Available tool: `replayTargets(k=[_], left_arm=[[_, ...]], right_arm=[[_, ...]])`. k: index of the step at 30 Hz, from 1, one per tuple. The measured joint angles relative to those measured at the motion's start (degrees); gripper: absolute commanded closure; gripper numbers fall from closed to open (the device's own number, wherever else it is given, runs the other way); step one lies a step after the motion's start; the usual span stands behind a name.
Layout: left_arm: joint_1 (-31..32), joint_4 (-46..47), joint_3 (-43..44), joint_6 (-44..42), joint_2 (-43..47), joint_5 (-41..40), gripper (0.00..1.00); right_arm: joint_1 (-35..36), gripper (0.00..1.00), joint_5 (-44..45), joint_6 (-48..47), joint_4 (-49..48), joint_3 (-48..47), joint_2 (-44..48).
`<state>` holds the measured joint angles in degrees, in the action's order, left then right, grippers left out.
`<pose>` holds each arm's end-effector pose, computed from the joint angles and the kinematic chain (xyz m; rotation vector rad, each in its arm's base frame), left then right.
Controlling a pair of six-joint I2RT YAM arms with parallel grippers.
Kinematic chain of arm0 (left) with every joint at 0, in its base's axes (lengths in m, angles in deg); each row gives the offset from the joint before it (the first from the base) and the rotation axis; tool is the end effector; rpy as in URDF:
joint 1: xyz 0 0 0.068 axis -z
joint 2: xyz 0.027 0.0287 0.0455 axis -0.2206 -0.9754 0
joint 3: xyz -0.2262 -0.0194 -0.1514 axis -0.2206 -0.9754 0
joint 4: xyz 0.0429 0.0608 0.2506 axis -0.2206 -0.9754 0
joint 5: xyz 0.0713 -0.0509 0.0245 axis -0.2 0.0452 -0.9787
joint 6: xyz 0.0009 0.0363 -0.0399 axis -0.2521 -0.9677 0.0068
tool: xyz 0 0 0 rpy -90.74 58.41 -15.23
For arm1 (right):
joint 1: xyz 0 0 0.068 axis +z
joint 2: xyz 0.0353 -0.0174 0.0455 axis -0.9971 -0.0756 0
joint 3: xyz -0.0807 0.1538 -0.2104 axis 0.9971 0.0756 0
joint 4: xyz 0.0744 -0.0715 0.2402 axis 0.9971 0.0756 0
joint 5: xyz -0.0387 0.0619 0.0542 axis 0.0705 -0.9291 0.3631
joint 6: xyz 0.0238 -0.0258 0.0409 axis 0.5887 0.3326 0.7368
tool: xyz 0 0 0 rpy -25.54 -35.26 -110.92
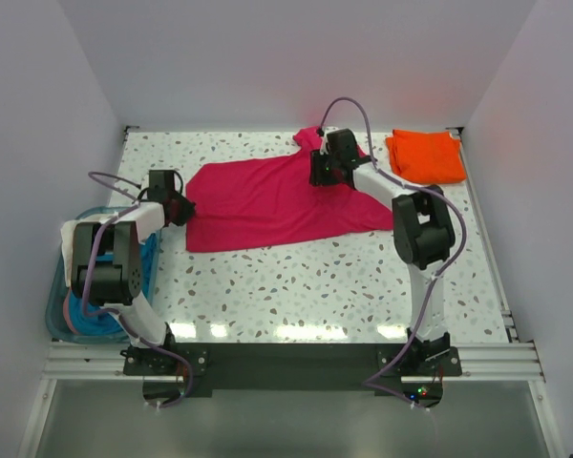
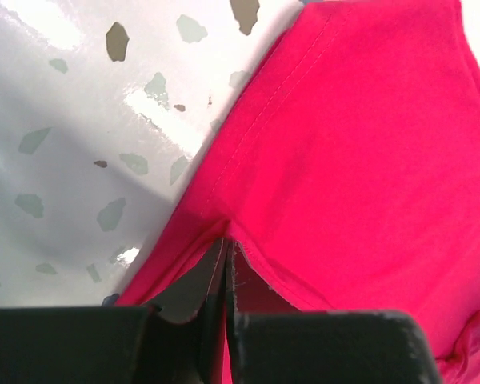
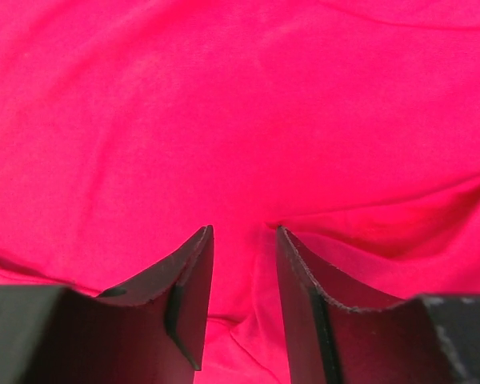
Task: Fold and stack the t-shirts
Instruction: Fold the tshirt
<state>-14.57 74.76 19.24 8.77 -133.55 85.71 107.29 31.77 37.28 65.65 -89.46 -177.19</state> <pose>0.3442 0.0124 0.1599 -1.1493 2.2148 -0.3248 0.4572 0.1851 0.1909 -0.2674 2.3206 0.4096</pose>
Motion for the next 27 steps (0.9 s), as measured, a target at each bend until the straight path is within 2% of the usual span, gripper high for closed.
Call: replayTargets(k=[1,4,5,8,11,14,17,22,27], left_arm=[[0.0,0.1,0.1,0.1,0.0,0.0,0.90],[-0.1,0.5,0.3,0.2,0.0,0.1,0.67],[-0.2,0.7,0.3,0.1,0.0,0.3,0.53],[-0.6,1.4,0.3,-0.2,0.1,0.8,0.38],[-0.8,1.0,0.3,-0.8,1.5,1.1,0.34],[-0.3,-0.3,-1.5,-0.8,6.7,-0.3,0.26],[1.5,-3.7,-5.2,-0.6,15.6,-3.9,0.27],[8.1,-7.0,-13.8,1.8,28.2,-9.7,0.29],[9.1,-9.2,-21.5,3.8,30.1,-10.6,0.32]], right_arm=[[0.0,0.52,1.0,0.2,0.3,0.2,0.6],[-0.1,0.41,3.5,1.4,0.9,2.2,3.4],[-0.2,0.41,4.6,2.0,1.3,3.0,4.6],[-1.0,0.41,7.8,4.9,3.7,5.3,8.6],[-4.0,0.41,9.1,8.7,5.7,10.3,13.8],[-9.1,0.42,9.8,12.2,6.7,18.4,20.3],[-12.9,0.42,11.9,15.0,8.2,27.4,27.3],[-13.1,0.42,14.0,18.1,9.7,36.6,34.8],[-16.5,0.42,14.0,20.2,9.4,39.8,35.3]])
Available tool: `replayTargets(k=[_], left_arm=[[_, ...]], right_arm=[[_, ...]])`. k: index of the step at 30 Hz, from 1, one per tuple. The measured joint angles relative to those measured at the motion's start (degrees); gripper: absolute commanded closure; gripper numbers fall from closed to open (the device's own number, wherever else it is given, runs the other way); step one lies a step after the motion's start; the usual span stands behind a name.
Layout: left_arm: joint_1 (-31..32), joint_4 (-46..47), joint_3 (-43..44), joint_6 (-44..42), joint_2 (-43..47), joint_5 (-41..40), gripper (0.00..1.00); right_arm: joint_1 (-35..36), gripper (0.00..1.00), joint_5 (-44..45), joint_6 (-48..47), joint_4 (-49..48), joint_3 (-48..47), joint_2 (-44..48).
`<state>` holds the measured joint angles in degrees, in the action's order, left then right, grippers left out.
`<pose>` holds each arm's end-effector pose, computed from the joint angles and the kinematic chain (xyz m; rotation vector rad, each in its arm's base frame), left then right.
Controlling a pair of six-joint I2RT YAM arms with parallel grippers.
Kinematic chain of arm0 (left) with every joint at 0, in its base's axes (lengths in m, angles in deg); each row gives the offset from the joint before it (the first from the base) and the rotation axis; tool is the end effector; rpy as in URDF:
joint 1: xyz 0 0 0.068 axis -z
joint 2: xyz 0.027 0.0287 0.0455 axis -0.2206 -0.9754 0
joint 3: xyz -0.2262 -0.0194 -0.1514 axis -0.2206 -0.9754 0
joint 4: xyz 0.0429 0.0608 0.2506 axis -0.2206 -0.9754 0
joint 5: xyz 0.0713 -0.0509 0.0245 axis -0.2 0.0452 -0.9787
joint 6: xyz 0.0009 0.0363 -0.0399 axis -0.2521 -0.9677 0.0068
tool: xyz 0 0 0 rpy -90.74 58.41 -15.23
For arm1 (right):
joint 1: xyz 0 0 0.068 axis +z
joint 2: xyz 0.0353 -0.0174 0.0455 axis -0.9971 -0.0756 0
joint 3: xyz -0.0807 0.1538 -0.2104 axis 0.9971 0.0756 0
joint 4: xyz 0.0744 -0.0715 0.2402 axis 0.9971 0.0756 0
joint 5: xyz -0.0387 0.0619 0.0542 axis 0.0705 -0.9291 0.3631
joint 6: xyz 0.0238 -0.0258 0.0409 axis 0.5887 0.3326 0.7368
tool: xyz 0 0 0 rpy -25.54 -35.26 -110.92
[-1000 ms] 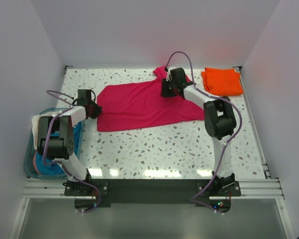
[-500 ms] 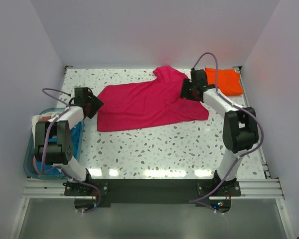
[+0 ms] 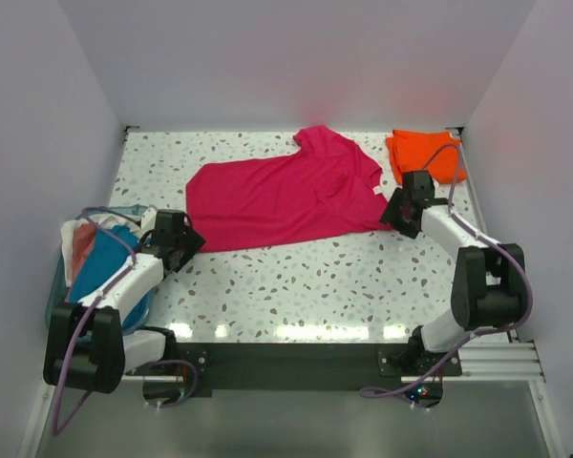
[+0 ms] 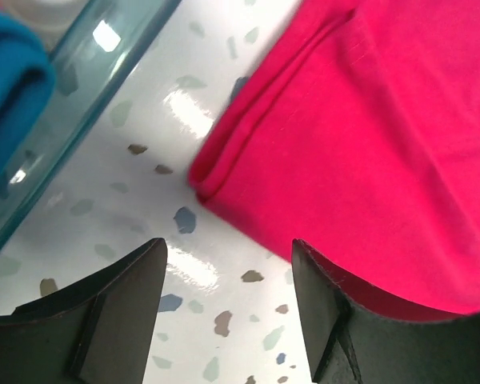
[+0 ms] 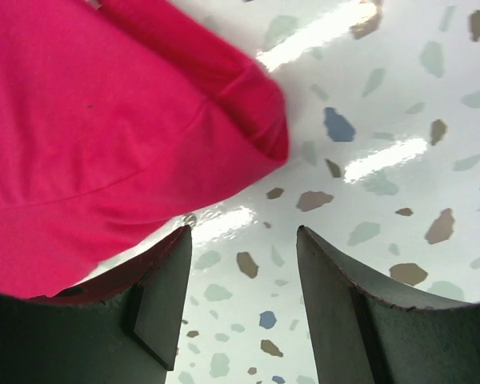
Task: Fold and stack the t-shirts
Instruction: Fold the tshirt
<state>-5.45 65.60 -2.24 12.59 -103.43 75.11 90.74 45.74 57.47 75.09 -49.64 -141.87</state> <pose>0.2229 -0.0205 0.1785 -1.0999 2.1956 -0.2067 0.3128 0.0227 0.2007 0.6285 2.4569 0.0736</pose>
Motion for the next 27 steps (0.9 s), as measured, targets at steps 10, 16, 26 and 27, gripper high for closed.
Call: replayTargets(k=[10,16,26,27], left_arm=[[0.2,2.2,-1.0,0.4,-4.4,-0.7,0.33],[0.2,4.9,1.2,0.5,-9.4,-1.0,0.39],[-0.2,6.1,6.3,0.2,-17.0,-3.3,0.93],[-0.2,6.1,6.8,0.0,-17.5,-3.3,0.97]], right_arm=[[-3.0,0.44,-0.4,3.0,-2.3,-0.6,-4.0],[-3.1,0.49,-0.7,3.7,-3.3,-1.6,-9.2],[-3.7,1.00,-0.6,3.5,-3.2,-7.0,-12.7],[-3.7,1.00,-0.6,3.5,-2.9,-7.4,-12.7]])
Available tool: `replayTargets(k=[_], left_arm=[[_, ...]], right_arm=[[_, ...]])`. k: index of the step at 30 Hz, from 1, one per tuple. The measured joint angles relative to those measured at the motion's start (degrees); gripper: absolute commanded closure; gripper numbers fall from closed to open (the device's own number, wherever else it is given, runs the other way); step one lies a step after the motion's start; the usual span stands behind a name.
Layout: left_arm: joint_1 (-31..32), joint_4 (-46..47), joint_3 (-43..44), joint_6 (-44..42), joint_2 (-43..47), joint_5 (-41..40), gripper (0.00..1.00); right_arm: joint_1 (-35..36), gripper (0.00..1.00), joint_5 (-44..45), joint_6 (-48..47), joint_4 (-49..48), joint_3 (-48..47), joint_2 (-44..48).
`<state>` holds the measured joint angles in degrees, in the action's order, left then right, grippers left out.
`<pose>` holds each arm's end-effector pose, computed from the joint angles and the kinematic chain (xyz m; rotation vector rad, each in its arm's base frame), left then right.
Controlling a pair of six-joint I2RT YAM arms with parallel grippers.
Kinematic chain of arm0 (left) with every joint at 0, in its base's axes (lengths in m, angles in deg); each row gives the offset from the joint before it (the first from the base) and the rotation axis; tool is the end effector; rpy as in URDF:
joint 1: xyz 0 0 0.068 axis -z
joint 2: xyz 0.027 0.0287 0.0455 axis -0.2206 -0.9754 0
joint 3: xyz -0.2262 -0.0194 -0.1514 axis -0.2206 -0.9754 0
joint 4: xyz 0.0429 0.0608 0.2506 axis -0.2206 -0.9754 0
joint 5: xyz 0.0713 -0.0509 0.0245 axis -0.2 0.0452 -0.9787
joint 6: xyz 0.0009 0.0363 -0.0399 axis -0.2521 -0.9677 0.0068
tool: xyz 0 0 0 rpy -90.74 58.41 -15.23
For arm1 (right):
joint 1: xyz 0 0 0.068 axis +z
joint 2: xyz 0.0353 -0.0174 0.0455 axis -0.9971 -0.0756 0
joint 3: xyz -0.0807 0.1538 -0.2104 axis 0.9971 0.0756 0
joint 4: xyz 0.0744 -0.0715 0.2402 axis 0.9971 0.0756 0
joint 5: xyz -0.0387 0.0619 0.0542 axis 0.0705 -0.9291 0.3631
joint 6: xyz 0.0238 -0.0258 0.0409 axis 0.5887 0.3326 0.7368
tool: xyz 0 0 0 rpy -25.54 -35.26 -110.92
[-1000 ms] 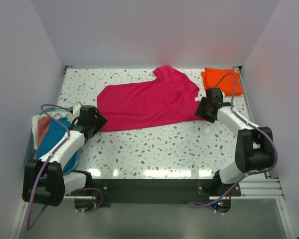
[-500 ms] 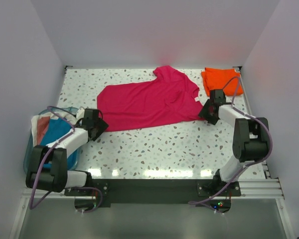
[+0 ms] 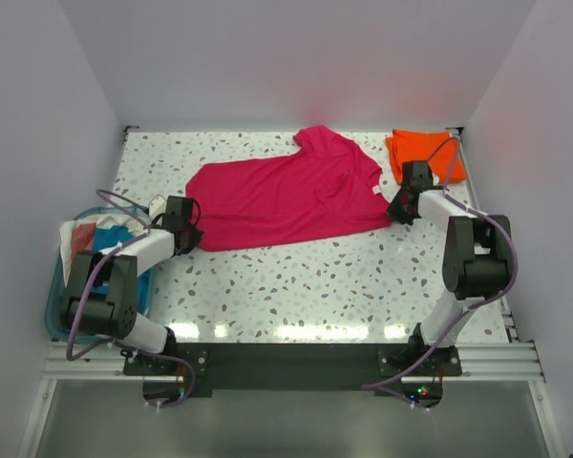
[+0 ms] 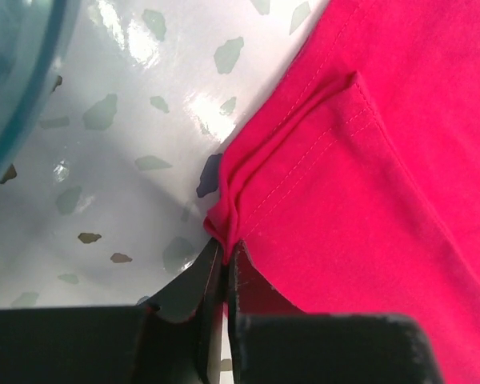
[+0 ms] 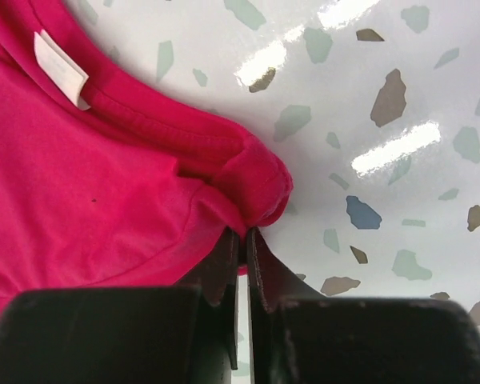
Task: Fold and stack the t-shirts
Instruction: Fold the tshirt
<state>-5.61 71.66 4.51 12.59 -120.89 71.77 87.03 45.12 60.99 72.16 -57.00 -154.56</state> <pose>0.2718 -0.0240 0.1498 -1.1319 2.2307 -0.0876 0.3589 0.0039 0.1711 0.7877 2.4556 0.0686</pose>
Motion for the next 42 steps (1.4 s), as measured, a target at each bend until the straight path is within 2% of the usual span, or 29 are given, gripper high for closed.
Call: replayTargets(k=[1,7,13,20,21,22,23,24,25,26,27,28,30,33,35,36,37,39,42], left_arm=[[0.0,-0.2,0.2,-0.2,-0.1,0.0,1.00],[0.0,-4.3,0.2,-1.1,4.9,0.0,1.00],[0.0,-8.9,-0.1,-1.1,16.7,0.1,1.00],[0.0,-15.3,-6.5,-0.7,28.9,1.6,1.00],[0.0,-16.5,-7.4,-0.5,30.9,1.8,1.00],[0.0,-17.6,-8.1,-0.4,32.9,2.3,0.96],[0.0,-18.6,-8.8,-0.2,34.8,2.7,0.87],[0.0,-19.4,-9.3,-0.2,36.7,3.1,0.76],[0.0,-20.2,-9.6,-0.2,38.3,3.7,0.55],[0.0,-21.1,-9.7,-0.5,39.9,4.0,0.47],[0.0,-21.5,-9.7,-0.7,41.5,4.4,0.41],[-0.1,-21.5,-9.7,-0.9,42.6,4.8,0.35],[-0.1,-21.2,-9.4,-1.8,45.0,5.8,0.32],[-0.2,-19.7,-5.8,-3.5,43.4,6.8,0.34],[-0.3,-18.0,-0.2,-4.9,37.3,7.0,0.44],[-0.3,-16.4,3.8,-5.9,31.9,7.0,0.52],[-0.3,-15.2,7.5,-6.7,27.6,7.0,0.56],[-0.3,-12.2,14.0,-8.7,17.9,6.8,0.62],[-0.3,-9.6,20.7,-11.4,6.1,5.9,0.63]], right_arm=[[0.0,1.00,0.0,0.0,0.3,-0.5,0.1],[-0.9,1.00,-0.8,-0.3,4.4,-0.5,6.0],[-3.7,1.00,-1.4,0.1,10.0,3.4,20.8],[-4.1,1.00,-0.3,0.7,19.8,9.7,36.4],[-4.1,0.95,-0.1,1.2,21.5,11.2,39.2],[-4.1,0.88,0.1,1.7,22.7,12.9,42.4],[-4.1,0.65,0.2,2.6,24.2,14.5,45.6],[-4.1,0.52,0.5,3.5,25.4,15.9,48.7],[-4.2,0.34,0.7,3.7,26.5,17.0,51.4],[-4.3,0.16,1.0,4.3,27.6,17.5,53.5],[-4.4,0.11,1.5,4.4,28.4,17.7,54.9],[-4.4,0.10,2.0,4.0,28.7,17.6,55.7],[-4.4,0.09,1.9,3.2,28.3,17.4,55.7],[-4.4,0.10,-1.5,1.0,24.1,16.0,50.8],[-4.4,0.19,-4.7,-0.5,20.1,13.9,44.5],[-4.0,0.23,-6.3,-1.3,18.2,11.1,39.9],[-3.7,0.33,-7.1,-1.9,17.0,8.5,35.6],[-2.0,0.36,-7.9,-3.5,13.3,0.9,25.3],[1.7,0.35,-8.5,-6.8,9.0,-10.7,12.3]])
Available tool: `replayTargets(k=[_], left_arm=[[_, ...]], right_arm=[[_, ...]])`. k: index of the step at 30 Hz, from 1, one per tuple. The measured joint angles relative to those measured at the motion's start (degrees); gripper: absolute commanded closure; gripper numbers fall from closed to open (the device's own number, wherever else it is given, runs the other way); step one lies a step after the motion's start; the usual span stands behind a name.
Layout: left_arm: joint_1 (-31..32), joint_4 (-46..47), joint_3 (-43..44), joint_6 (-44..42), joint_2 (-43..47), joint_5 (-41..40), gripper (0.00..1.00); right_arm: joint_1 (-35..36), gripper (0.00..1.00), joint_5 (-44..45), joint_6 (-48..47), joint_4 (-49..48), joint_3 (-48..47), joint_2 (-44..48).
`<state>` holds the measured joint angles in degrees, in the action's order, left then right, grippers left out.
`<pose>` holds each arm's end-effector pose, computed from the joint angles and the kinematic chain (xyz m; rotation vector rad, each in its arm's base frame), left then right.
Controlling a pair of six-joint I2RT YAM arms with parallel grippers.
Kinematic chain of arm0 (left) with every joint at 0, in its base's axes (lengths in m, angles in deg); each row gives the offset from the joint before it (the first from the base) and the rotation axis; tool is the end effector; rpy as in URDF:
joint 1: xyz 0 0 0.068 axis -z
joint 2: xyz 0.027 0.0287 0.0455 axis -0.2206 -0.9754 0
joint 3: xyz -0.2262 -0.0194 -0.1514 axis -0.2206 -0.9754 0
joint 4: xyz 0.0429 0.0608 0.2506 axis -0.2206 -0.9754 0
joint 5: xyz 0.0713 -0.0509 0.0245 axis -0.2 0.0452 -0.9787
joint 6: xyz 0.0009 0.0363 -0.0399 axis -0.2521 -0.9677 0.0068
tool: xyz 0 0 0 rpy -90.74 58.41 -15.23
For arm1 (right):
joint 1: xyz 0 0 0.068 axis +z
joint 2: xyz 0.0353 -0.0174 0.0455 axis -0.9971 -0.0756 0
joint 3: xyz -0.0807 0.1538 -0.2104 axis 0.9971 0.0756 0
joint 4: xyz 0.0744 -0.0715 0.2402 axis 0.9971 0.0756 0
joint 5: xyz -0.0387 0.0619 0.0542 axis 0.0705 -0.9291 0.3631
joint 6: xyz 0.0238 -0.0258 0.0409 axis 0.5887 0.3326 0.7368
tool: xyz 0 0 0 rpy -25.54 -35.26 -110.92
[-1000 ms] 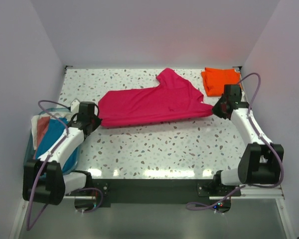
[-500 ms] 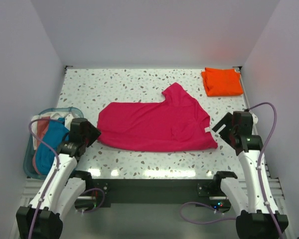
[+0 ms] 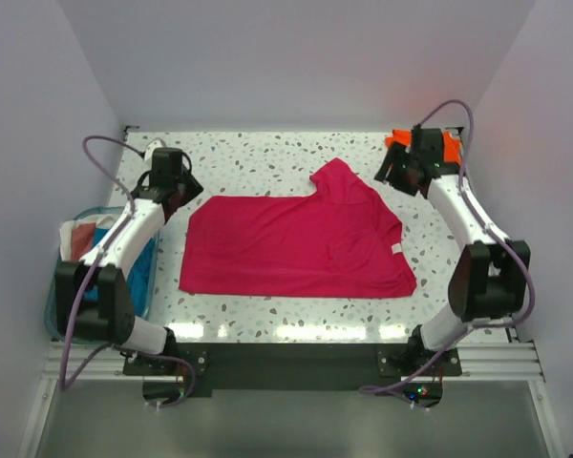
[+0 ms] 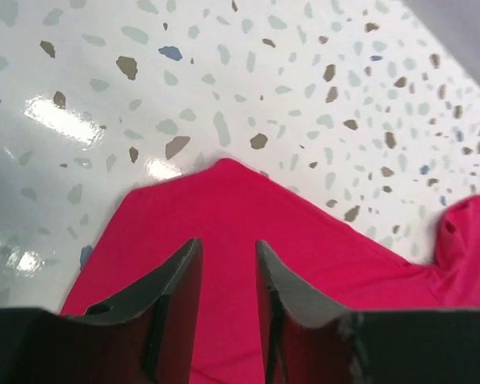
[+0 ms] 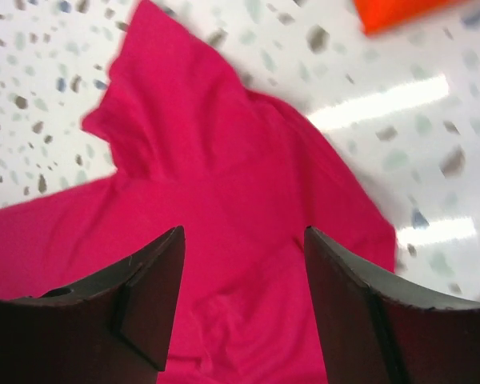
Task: Fold and stack the t-shirts
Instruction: Fold the tshirt
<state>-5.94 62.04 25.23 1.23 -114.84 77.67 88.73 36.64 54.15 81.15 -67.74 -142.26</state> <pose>0.3072 -0.0302 0.2775 -0.8242 2.1041 -0.2775 0.3471 0.0192 0.2909 0.5011 2.3099 0.2882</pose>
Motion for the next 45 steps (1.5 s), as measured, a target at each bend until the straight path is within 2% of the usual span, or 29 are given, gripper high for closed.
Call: replayTargets(k=[4,8,14,21,25,28,29,33,43,45], left_arm=[[0.0,0.3,5.9,-2.8,-12.6,-0.4,0.59],[0.0,0.6,8.7,-4.9,-20.6,-0.3,0.56],[0.0,0.5,14.8,-8.8,-29.0,-0.1,0.56],[-0.2,0.6,18.3,-12.5,-33.7,1.1,0.56],[-0.6,0.6,19.1,-13.4,-34.9,2.1,0.56],[-0.9,0.6,19.5,-13.9,-35.4,2.9,0.56],[-1.0,0.6,19.6,-14.0,-35.6,3.0,0.57],[-1.2,0.5,20.3,-14.3,-36.3,3.9,0.60],[-1.2,0.1,20.5,-14.3,-36.6,6.2,0.62],[-1.2,0.1,20.5,-14.3,-36.6,7.1,0.62]], right_arm=[[3.5,0.34,0.0,-4.6,-1.1,-14.0,-13.1],[5.0,0.35,0.1,-8.4,-2.6,-23.8,-23.3],[5.2,0.36,0.0,-14.1,-2.6,-38.0,-38.7],[6.3,0.41,0.0,-18.6,-2.0,-49.8,-51.9],[8.0,0.42,0.4,-20.0,-2.1,-51.4,-54.8],[9.2,0.53,0.2,-20.2,-2.2,-51.6,-54.9],[9.6,0.65,0.4,-20.2,-2.1,-51.6,-54.9],[10.6,0.83,1.4,-20.0,-1.9,-51.5,-54.9],[10.1,1.00,3.4,-19.3,-2.8,-46.2,-51.5],[10.0,1.00,3.4,-19.1,-2.9,-45.3,-50.7]])
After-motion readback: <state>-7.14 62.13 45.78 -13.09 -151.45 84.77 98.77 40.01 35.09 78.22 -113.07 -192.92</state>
